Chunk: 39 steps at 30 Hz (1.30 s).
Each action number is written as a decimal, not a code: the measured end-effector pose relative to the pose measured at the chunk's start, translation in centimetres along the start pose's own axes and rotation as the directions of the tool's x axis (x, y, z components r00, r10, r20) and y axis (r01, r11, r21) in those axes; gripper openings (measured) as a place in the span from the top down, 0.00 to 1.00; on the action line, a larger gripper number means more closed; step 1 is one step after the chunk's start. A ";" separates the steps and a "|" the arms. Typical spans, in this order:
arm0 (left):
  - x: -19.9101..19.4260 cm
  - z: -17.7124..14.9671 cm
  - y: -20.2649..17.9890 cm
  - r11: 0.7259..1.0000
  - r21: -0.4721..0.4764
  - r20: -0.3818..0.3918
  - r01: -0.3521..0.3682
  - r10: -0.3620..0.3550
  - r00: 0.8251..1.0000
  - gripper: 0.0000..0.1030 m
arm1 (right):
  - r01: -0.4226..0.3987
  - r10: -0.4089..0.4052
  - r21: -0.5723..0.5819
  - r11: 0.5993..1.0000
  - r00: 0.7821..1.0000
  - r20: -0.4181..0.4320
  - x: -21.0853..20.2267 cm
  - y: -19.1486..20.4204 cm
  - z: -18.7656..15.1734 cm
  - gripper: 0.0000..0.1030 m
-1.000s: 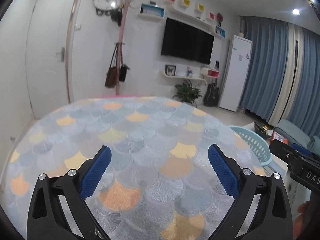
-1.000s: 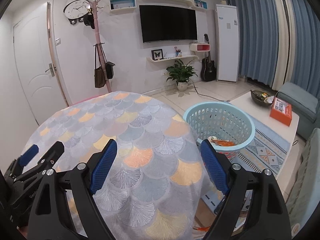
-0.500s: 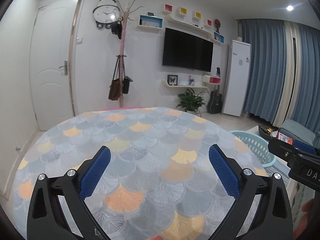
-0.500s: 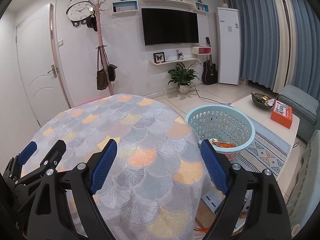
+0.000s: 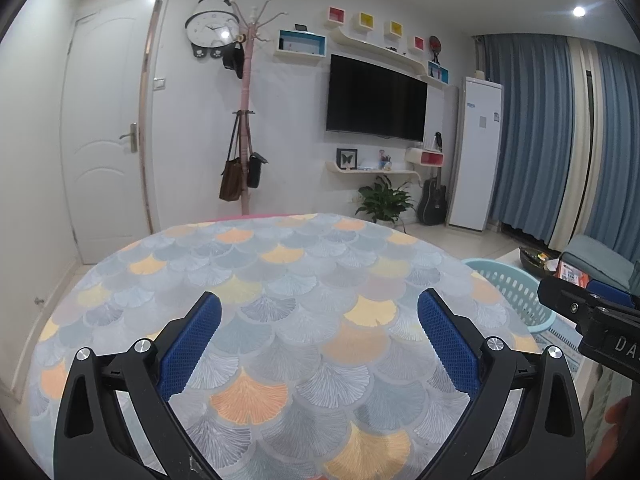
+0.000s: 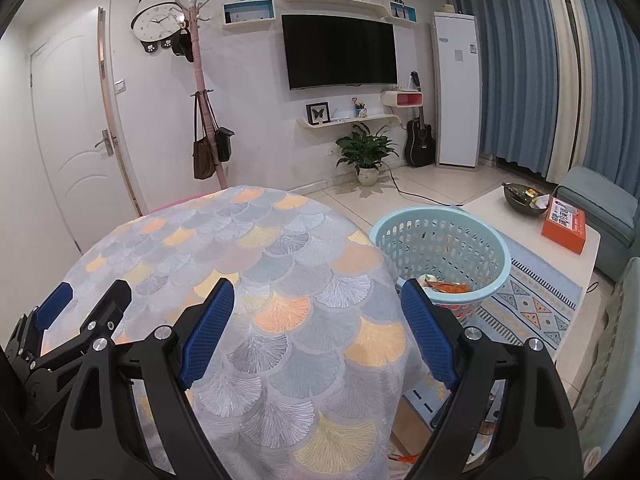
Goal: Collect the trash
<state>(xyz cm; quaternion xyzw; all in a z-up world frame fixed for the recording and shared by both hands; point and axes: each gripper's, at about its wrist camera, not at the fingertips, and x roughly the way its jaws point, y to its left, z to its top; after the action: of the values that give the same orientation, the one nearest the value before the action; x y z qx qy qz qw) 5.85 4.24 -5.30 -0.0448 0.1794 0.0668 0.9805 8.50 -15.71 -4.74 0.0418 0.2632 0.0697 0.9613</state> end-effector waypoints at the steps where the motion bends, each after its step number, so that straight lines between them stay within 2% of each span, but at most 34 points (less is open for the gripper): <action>1: 0.1 -0.1 0.0 1.000 0.000 -0.002 0.002 -0.002 1.000 0.07 | 0.001 -0.001 0.001 1.000 1.000 0.000 0.0 0.0 0.0 0.21; 39: 0.3 0.0 0.3 1.000 0.001 -0.005 0.002 -0.002 1.000 0.07 | 0.010 -0.010 0.001 1.000 1.000 0.016 -0.7 -0.3 -0.1 0.19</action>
<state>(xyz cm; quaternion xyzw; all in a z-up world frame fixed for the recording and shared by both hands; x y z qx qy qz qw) 6.08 4.60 -5.43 -0.0447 0.1816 0.0656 0.9802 7.89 -16.06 -4.55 0.0417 0.2557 0.0645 0.9637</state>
